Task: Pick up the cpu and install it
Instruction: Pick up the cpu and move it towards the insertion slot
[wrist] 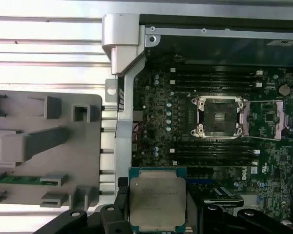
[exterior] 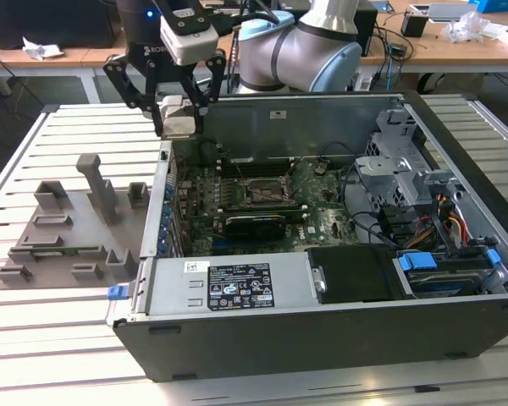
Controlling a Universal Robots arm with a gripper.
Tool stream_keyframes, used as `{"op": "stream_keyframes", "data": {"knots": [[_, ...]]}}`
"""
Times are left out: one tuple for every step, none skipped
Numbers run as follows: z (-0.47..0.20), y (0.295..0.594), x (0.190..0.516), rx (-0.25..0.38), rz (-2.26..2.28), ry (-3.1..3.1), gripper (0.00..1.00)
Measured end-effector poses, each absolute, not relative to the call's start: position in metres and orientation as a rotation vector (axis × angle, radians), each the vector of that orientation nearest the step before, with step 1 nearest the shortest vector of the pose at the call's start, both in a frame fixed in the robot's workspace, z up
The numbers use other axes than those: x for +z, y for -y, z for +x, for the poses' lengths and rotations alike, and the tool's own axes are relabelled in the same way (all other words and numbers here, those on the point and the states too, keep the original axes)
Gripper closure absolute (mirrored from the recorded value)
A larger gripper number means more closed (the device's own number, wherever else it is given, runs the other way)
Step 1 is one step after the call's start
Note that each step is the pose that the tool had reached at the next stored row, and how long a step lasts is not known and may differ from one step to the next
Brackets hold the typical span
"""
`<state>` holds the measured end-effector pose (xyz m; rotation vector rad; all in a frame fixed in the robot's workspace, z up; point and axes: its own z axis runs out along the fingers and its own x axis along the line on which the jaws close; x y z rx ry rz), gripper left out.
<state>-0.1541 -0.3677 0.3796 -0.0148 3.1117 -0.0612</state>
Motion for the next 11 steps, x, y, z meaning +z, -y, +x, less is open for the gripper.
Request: {"op": "stream_keyframes", "data": {"knots": [[-0.148,0.368,0.380,-0.061,-0.015,-3.112,0.45],[-0.145,0.368,0.380,-0.061,-0.015,-3.112,0.45],[-0.143,0.368,0.380,-0.061,-0.015,-3.112,0.45],[-0.141,0.368,0.380,-0.061,-0.015,-3.112,0.45],[-0.137,0.368,0.380,-0.061,-0.015,-3.112,0.45],[-0.135,0.368,0.380,-0.061,-0.015,-3.112,0.45],[-0.133,0.368,0.380,-0.061,-0.015,-3.112,0.45],[-0.130,0.368,0.380,-0.062,-0.015,-3.112,0.45],[-0.129,0.367,0.380,-0.061,-0.015,-3.112,0.45],[-0.127,0.367,0.380,-0.061,-0.015,-3.112,0.45],[-0.125,0.367,0.380,-0.062,-0.015,-3.112,0.45]]}}
